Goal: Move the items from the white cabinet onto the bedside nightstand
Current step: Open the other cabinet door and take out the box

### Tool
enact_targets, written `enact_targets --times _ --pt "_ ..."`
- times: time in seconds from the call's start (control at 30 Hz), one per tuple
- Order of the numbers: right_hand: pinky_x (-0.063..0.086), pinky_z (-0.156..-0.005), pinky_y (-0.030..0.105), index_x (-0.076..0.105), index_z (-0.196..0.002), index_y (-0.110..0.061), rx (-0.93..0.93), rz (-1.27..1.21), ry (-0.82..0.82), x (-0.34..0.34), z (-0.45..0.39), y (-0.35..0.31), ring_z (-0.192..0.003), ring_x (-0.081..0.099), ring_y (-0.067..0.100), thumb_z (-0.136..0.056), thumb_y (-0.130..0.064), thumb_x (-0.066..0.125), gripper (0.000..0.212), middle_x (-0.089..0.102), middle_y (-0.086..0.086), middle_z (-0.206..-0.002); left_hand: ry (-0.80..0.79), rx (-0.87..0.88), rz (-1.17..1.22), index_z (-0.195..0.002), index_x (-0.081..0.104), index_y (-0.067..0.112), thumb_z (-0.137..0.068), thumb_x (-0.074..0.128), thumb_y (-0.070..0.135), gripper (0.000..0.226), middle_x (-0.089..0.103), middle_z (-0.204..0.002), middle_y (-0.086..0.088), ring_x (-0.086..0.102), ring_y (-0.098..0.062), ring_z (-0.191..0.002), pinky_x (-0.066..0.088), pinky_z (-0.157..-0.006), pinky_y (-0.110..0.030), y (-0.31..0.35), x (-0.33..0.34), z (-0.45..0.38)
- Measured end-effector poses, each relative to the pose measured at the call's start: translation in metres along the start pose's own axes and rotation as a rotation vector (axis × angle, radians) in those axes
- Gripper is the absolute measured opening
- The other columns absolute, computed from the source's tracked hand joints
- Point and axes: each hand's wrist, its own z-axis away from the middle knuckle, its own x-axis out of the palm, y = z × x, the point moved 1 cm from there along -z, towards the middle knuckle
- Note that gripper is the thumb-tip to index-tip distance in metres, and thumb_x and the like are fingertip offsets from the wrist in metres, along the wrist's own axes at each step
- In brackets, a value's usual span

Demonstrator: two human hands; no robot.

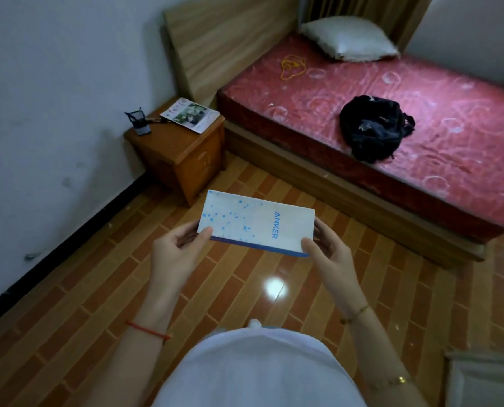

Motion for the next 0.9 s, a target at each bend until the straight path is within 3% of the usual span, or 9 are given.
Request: enact_targets --times 0.23,0.37,0.53,0.73,0.9 --pt "0.053 -0.085 0.020 0.041 -0.143 -0.026 -0.007 0.042 -0.175 0.038 -0.151 -0.019 -0.114 0.056 -0.002 -0.093 -0.020 0.060 0.053 0.058 -0.014 -0.128 0.145 -0.046 0.070 -0.121 0.068 0.006 -0.088 0.071 0.011 0.033 0.070 -0.097 0.011 0.066 0.013 -0.084 0.049 -0.069 -0.003 0.021 0.014 -0.115" --pt "0.053 -0.080 0.017 0.042 -0.142 -0.025 -0.007 0.054 -0.228 0.072 -0.235 -0.019 -0.111 0.058 -0.002 -0.094 -0.019 0.059 0.052 0.060 -0.013 -0.126 0.200 -0.047 0.062 -0.120 0.068 0.009 -0.089 0.069 0.010 0.031 0.069 -0.095 0.014 0.065 0.017 -0.082 0.047 -0.068 -0.001 0.018 0.017 -0.192" --pt "0.051 -0.082 0.015 0.044 -0.141 -0.023 -0.010 0.064 -0.274 0.123 -0.346 -0.036 -0.110 0.059 0.001 -0.095 -0.016 0.057 0.048 0.062 -0.011 -0.125 0.246 -0.046 0.012 -0.121 0.069 0.013 -0.089 0.071 0.021 0.033 0.074 -0.108 0.006 0.069 -0.002 -0.102 0.053 -0.084 -0.011 0.026 0.008 -0.308" --pt "0.052 -0.084 0.019 0.045 -0.141 -0.023 -0.010 0.069 -0.282 0.188 -0.484 -0.064 -0.108 0.061 0.002 -0.095 -0.017 0.058 0.048 0.063 -0.011 -0.122 0.283 -0.049 -0.003 -0.122 0.068 0.012 -0.089 0.071 0.024 0.036 0.071 -0.110 0.006 0.065 0.003 -0.098 0.050 -0.080 -0.005 0.056 0.000 -0.457" --pt "0.052 -0.078 0.016 0.045 -0.141 -0.022 0.022 0.071 -0.285 0.230 -0.586 -0.079 -0.101 0.062 -0.002 -0.094 -0.014 0.058 0.049 0.064 -0.006 -0.120 0.308 -0.095 0.025 -0.125 0.067 0.013 -0.086 0.074 0.030 0.043 0.071 -0.114 0.005 0.065 -0.001 -0.103 0.049 -0.086 -0.015 0.067 0.001 -0.562"
